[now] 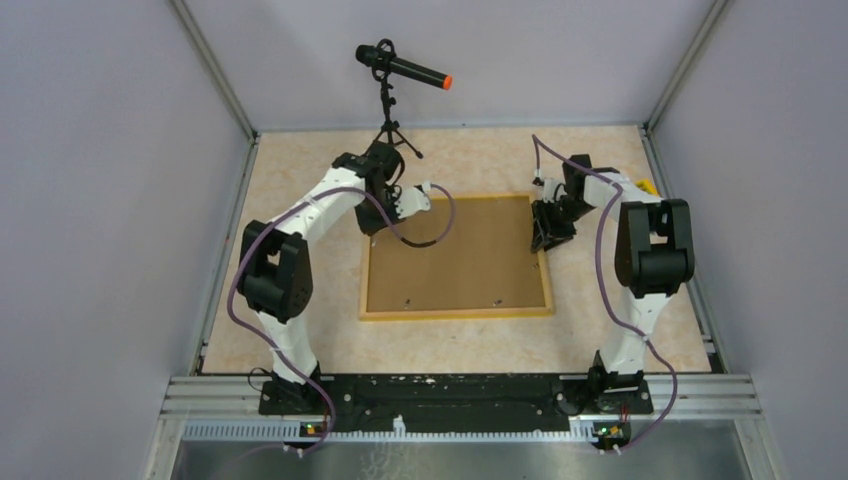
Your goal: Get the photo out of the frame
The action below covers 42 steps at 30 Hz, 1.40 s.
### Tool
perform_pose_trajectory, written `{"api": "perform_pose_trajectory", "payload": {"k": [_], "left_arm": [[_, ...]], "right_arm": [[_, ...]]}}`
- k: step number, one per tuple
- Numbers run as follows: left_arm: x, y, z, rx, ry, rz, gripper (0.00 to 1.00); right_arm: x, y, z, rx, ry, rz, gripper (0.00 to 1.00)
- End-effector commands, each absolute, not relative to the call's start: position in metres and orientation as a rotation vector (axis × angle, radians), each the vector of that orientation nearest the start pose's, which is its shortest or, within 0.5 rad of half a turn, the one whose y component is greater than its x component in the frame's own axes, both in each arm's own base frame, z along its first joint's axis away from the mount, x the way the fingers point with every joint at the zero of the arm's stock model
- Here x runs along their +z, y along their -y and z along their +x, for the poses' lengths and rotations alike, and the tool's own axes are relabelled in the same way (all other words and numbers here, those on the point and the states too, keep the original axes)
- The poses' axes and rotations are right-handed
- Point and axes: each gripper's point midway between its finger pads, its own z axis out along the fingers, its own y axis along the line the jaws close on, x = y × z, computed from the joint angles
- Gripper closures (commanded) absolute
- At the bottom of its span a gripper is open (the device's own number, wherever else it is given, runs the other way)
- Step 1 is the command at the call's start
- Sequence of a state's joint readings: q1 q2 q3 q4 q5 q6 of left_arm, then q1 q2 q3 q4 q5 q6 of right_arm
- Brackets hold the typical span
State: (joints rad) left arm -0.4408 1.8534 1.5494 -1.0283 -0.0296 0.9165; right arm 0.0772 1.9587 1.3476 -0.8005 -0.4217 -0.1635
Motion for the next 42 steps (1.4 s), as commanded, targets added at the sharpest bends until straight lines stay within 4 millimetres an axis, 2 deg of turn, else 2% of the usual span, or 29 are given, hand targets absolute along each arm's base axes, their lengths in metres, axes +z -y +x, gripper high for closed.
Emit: {"api": "perform_pose_trajectory", "payload": {"k": [1, 5, 10, 13, 21, 26, 38, 42], "left_arm": [[0.101, 0.130, 0.357, -0.158, -2.447, 1.570, 1.00], [0.097, 0.120, 0.357, -0.331, -2.568, 1.363, 1.00], [0.084, 0.110, 0.348, -0.463, -2.656, 1.224, 1.00], [0.084, 0.102, 0.350, -0.496, -2.677, 1.162, 1.00], [0.095, 0.092, 0.353, -0.437, -2.674, 1.174, 1.00], [0.102, 0.094, 0.352, -0.429, -2.652, 1.200, 1.00], [0.086, 0.096, 0.343, -0.476, -2.687, 1.215, 1.00], [0.080, 0.104, 0.335, -0.562, -2.691, 1.213, 1.00]], "right_arm": [[0.028, -0.093, 0.335, 0.624, -2.887, -0.393, 0.62], [0.028, -0.093, 0.336, 0.630, -2.886, -0.393, 0.62], [0.030, -0.094, 0.335, 0.642, -2.889, -0.398, 0.62], [0.032, -0.093, 0.333, 0.640, -2.897, -0.409, 0.61], [0.041, -0.085, 0.330, 0.647, -2.898, -0.401, 0.54], [0.045, -0.085, 0.326, 0.653, -2.896, -0.412, 0.51], [0.036, -0.089, 0.319, 0.703, -2.922, -0.400, 0.53], [0.031, -0.091, 0.314, 0.725, -2.930, -0.389, 0.56]]}}
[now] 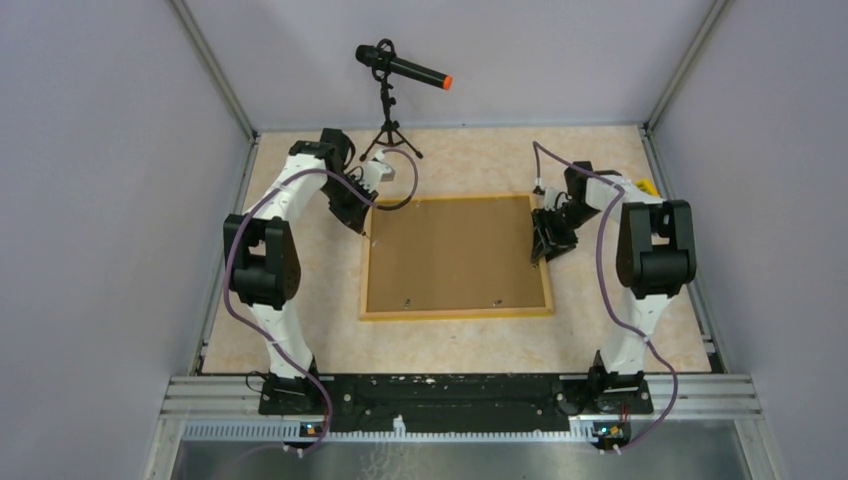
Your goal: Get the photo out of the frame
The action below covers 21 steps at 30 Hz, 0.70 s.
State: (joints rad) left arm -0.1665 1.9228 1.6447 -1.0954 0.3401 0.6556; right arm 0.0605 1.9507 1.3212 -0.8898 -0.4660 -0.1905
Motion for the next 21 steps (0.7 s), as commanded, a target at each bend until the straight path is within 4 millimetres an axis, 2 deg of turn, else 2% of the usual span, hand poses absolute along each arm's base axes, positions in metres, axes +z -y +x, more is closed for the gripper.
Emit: {"api": "perform_pose_trajectory", "payload": {"k": [1, 9, 12, 16, 21], "left_arm": [[0.078, 0.107, 0.331, -0.599, -2.693, 1.209, 1.00], [0.056, 0.134, 0.307, -0.886, -2.727, 1.067, 1.00], [0.054, 0.138, 0.307, -0.929, -2.724, 1.025, 1.00], [0.073, 0.126, 0.323, -0.890, -2.688, 0.965, 1.00], [0.098, 0.098, 0.341, -0.715, -2.648, 0.989, 1.00]], "right_arm": [[0.029, -0.091, 0.312, 0.730, -2.934, -0.386, 0.56], [0.024, -0.097, 0.310, 0.783, -2.938, -0.374, 0.59], [0.024, -0.098, 0.310, 0.783, -2.941, -0.380, 0.59], [0.027, -0.096, 0.310, 0.770, -2.943, -0.381, 0.60], [0.030, -0.094, 0.312, 0.749, -2.935, -0.383, 0.60]]}}
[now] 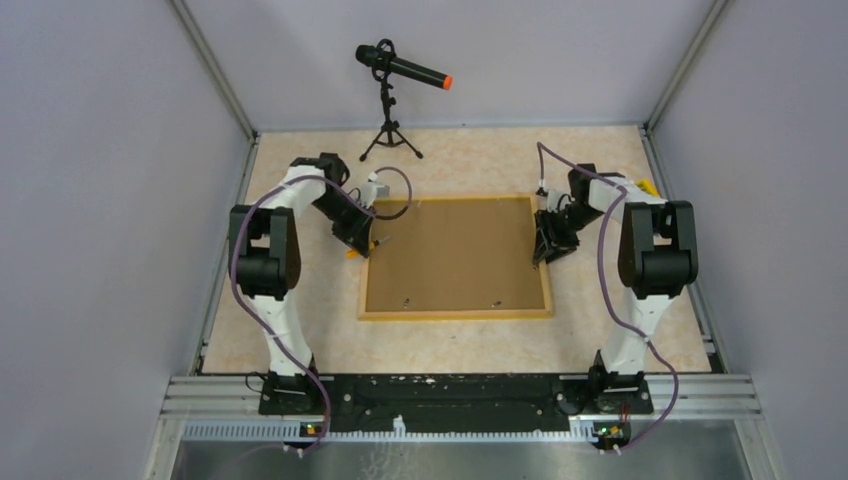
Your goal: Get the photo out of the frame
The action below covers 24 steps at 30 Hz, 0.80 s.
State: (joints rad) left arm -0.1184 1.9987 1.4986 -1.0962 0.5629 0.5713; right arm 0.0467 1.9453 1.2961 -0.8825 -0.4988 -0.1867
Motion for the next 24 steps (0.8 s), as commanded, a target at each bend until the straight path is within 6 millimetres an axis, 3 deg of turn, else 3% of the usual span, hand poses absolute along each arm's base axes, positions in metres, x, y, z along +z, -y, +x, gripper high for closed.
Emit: {"api": "perform_pose_trajectory", "payload": {"k": [1, 7, 16, 24], "left_arm": [[0.100, 0.092, 0.341, -0.683, -2.656, 1.004, 1.00], [0.103, 0.067, 0.338, -0.560, -2.688, 1.146, 1.00], [0.096, 0.059, 0.313, -0.617, -2.799, 1.225, 1.00], [0.085, 0.054, 0.311, -0.617, -2.872, 1.219, 1.00]], "right_arm": [[0.031, -0.093, 0.312, 0.744, -2.932, -0.384, 0.60], [0.036, -0.089, 0.315, 0.719, -2.918, -0.410, 0.59], [0.040, -0.088, 0.317, 0.703, -2.909, -0.428, 0.59], [0.039, -0.088, 0.317, 0.707, -2.912, -0.417, 0.59]]}}
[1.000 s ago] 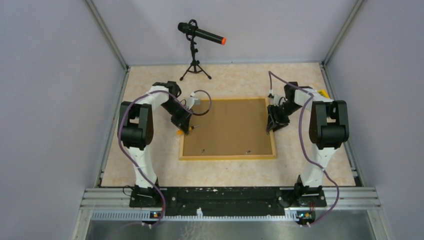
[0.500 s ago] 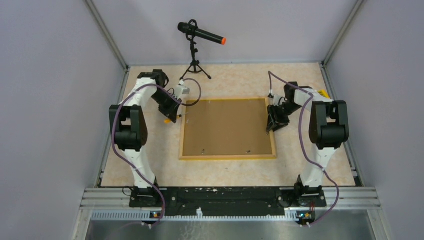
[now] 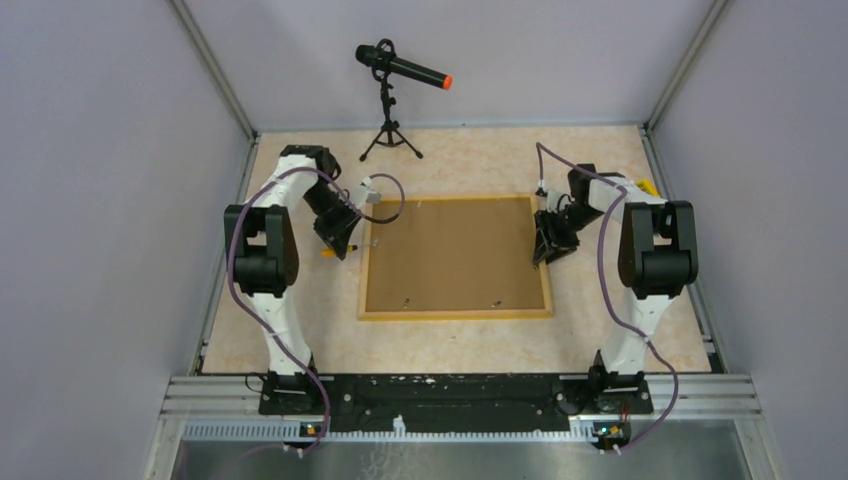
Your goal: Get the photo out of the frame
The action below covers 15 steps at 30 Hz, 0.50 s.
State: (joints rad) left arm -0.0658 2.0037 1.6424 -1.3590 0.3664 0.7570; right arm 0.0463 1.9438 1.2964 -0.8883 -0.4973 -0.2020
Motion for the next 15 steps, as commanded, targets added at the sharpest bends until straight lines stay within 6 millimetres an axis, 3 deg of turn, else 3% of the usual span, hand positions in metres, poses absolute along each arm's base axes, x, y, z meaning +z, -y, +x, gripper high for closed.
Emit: {"api": "perform_pose_trajectory", "payload": {"k": [1, 15], "left_arm": [[0.083, 0.053, 0.312, -0.614, -2.878, 1.214, 1.00], [0.065, 0.058, 0.312, -0.634, -2.917, 1.204, 1.00]], "right_arm": [[0.038, -0.088, 0.316, 0.708, -2.914, -0.415, 0.59], [0.036, -0.089, 0.318, 0.713, -2.921, -0.400, 0.59]]}}
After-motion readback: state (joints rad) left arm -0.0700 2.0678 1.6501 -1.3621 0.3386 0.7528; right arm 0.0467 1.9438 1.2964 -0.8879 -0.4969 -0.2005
